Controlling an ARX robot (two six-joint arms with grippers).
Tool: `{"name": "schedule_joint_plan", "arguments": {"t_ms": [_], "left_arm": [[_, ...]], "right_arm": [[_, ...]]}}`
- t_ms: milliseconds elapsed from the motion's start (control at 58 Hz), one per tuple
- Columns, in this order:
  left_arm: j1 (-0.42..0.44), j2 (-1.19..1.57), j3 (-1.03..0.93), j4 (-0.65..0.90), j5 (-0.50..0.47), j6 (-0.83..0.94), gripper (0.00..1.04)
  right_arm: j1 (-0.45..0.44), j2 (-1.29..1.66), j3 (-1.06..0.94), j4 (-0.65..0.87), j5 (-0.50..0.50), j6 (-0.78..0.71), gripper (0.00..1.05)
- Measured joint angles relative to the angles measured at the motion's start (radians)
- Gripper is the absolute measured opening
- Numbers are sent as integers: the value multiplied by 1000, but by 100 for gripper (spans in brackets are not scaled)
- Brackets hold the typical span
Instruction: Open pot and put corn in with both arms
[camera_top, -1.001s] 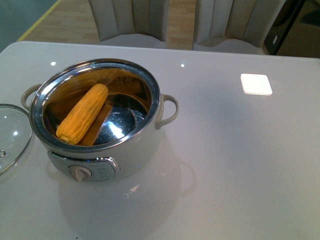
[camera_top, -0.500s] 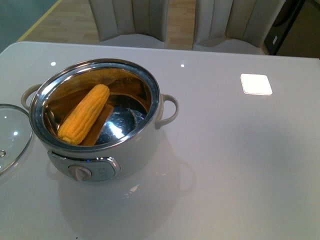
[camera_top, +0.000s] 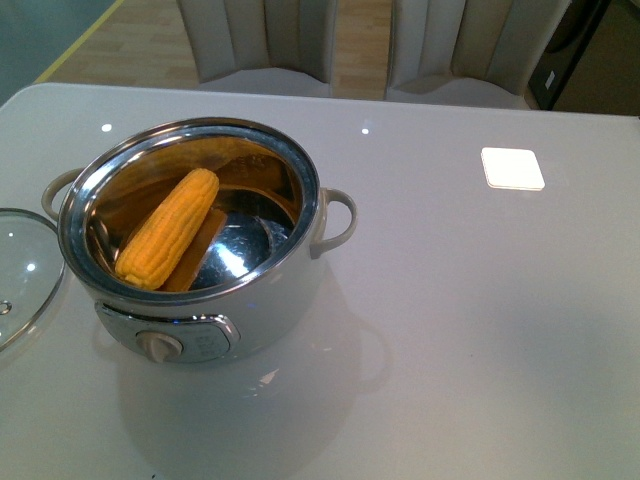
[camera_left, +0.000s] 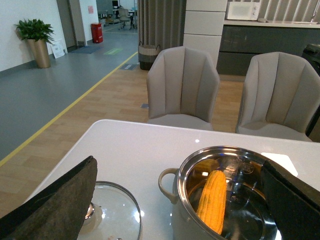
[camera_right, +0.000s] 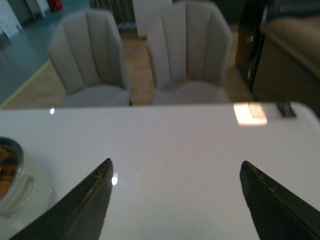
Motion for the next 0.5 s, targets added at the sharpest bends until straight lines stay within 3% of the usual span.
{"name": "schedule_joint_plan", "arguments": {"t_ms": [86, 362, 500], "left_arm": [[0, 0, 0, 0, 0, 0, 98], [0, 0, 0, 0, 0, 0, 98], [0, 0, 0, 0, -1, 0, 98]], "right_arm": [[71, -48, -26, 36, 90, -15, 53], [103, -158, -85, -15, 98, -31, 2], [103, -211, -105, -50, 100, -35, 2]]}}
